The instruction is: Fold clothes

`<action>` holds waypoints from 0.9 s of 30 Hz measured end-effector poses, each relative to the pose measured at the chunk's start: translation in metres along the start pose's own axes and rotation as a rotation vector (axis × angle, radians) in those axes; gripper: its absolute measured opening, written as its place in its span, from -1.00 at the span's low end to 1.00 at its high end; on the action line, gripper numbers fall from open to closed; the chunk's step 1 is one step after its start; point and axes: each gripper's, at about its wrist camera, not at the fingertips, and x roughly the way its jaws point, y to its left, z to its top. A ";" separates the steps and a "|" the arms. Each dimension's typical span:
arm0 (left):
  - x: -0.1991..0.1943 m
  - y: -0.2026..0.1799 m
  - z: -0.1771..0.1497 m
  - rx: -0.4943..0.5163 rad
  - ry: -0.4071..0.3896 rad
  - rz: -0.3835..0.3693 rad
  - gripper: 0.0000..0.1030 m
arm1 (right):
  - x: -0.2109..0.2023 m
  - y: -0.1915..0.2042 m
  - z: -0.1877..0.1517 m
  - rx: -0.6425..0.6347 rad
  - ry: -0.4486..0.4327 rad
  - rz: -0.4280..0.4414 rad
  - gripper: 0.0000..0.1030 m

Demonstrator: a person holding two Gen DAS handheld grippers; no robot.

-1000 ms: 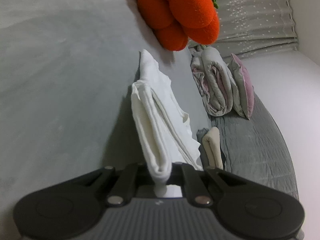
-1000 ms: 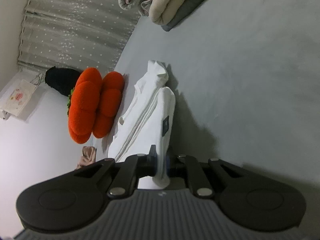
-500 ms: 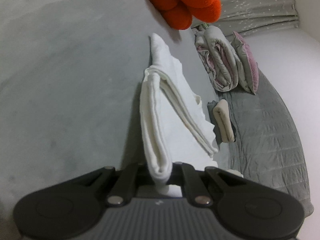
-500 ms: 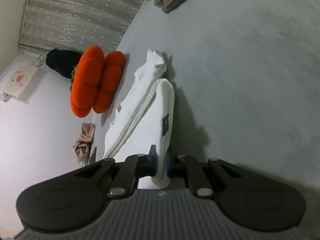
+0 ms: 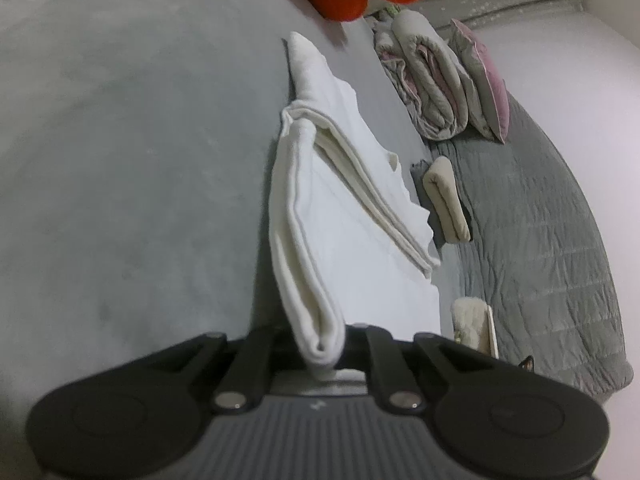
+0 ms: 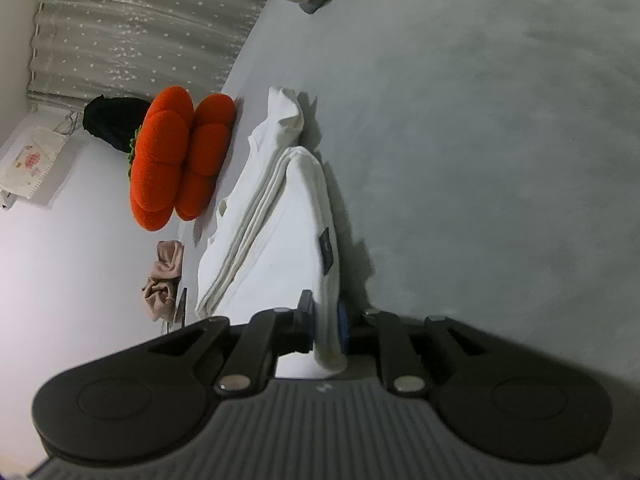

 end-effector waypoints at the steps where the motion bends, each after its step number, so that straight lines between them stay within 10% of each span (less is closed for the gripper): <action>1: 0.000 0.000 0.000 0.001 0.006 -0.001 -0.83 | -0.001 -0.001 0.000 0.003 0.004 0.005 -0.67; 18: 0.000 -0.003 0.002 0.027 0.073 -0.005 -0.82 | -0.002 0.005 -0.003 -0.052 0.068 0.009 -0.43; 27: -0.009 -0.013 0.005 0.014 0.028 -0.109 -0.87 | -0.012 0.011 0.001 -0.005 0.059 0.103 -0.72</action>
